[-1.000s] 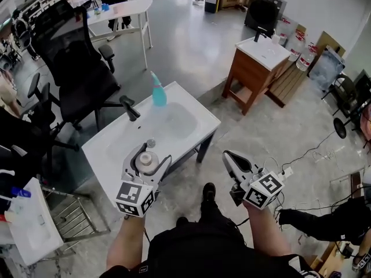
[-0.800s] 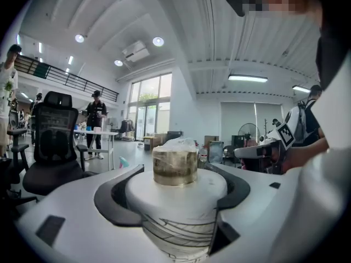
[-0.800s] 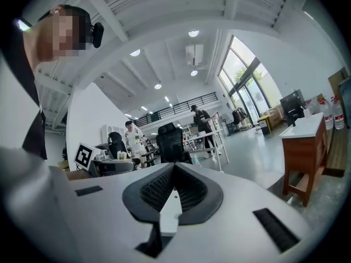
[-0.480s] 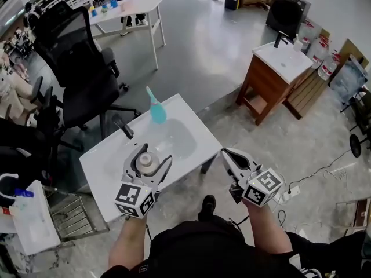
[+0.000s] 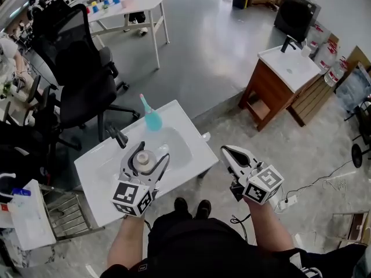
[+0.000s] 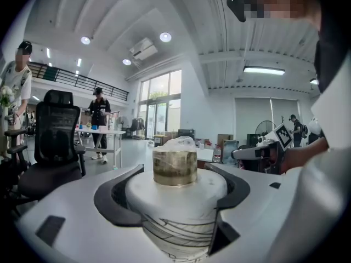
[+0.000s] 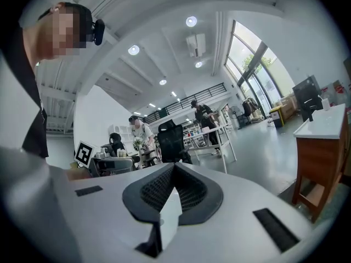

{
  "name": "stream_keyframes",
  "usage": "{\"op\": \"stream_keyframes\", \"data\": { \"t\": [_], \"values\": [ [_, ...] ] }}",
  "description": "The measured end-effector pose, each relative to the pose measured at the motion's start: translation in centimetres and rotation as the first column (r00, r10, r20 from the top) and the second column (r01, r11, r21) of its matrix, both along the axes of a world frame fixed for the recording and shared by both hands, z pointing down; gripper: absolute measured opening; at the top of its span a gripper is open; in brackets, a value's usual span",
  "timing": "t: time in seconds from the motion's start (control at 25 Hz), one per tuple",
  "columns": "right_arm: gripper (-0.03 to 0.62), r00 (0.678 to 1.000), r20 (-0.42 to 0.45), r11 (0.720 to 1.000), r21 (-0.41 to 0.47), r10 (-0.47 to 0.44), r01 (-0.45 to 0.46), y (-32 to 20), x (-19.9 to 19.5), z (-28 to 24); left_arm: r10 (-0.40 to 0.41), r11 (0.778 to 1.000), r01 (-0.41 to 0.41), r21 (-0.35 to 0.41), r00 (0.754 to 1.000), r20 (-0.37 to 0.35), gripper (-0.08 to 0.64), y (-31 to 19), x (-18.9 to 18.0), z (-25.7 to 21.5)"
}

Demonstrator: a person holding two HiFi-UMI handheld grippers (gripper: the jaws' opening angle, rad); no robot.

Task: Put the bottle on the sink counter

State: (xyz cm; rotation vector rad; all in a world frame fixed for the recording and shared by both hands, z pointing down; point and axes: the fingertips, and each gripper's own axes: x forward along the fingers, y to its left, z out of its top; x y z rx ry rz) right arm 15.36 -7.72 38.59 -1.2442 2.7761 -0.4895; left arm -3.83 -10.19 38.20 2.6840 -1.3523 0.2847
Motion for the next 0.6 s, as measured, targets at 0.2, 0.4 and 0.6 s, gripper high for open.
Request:
{"op": "stream_keyframes", "data": {
  "t": [0.2,0.4,0.6],
  "values": [
    [0.014,1.0,-0.01,1.0,0.006,0.009,-0.009,-2.3,-1.7,-0.7,0.012,1.0,-0.011,0.006,1.0,-0.023,0.336,-2.3,-1.2,-0.2],
    [0.014,0.999,-0.027,1.0,0.007,0.029,-0.029,-4.4,-4.7,-1.1,0.048,0.998,-0.047,0.031,0.999,-0.018,0.336,-4.0,-3.1,-0.2],
    [0.014,0.999,-0.032,1.0,-0.004,0.017,-0.017,-6.2,-7.7,-0.7,0.066,0.997,-0.065,0.032,0.998,-0.022,0.336,-5.4,-4.4,0.4]
  ]
}}
